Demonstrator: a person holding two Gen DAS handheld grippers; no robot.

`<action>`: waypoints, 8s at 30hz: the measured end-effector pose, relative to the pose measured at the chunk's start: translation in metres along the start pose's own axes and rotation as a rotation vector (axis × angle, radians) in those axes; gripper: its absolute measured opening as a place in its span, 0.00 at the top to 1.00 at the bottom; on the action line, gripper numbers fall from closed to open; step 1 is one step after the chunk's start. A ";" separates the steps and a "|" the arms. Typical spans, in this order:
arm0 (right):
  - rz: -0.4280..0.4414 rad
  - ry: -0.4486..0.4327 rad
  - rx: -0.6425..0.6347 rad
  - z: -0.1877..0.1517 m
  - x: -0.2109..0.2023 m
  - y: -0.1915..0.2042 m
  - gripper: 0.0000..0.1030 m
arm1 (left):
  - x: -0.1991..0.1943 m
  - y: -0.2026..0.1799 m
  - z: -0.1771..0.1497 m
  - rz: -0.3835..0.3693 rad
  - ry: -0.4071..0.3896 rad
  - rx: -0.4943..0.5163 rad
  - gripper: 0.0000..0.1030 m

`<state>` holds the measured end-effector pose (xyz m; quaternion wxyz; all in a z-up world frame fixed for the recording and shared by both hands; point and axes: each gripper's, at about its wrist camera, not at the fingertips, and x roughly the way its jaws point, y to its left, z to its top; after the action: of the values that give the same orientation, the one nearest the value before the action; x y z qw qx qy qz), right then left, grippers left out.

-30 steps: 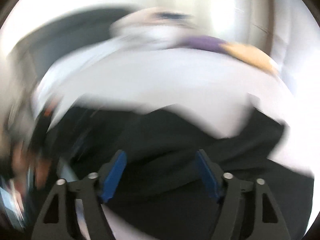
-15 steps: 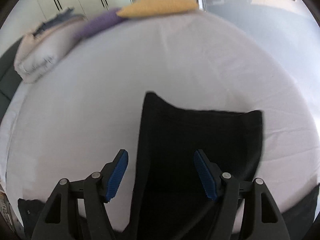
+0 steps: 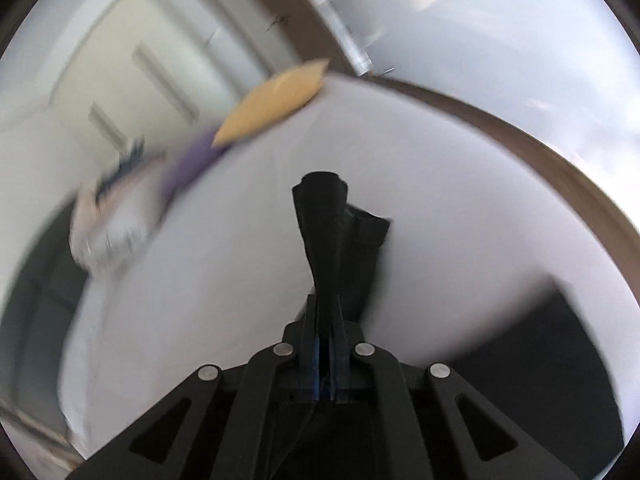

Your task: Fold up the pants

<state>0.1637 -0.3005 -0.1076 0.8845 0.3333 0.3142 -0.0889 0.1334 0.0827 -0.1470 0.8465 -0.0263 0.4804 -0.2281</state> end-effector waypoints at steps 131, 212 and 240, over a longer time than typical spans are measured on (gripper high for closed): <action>0.462 0.606 0.261 -0.223 0.003 -0.008 0.78 | -0.044 -0.012 -0.004 0.076 0.009 0.095 0.89; 0.219 -0.048 0.361 -0.043 -0.047 -0.092 0.95 | 0.038 -0.088 0.071 -0.016 -0.030 0.153 0.89; 0.221 0.136 0.376 -0.105 -0.011 -0.091 1.00 | -0.007 0.124 0.074 -0.176 -0.074 -0.156 0.98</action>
<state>0.0697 -0.3023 -0.2101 0.7879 0.5300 0.3124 -0.0256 0.2362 0.1839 -0.1346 0.8356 -0.1426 0.4612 -0.2620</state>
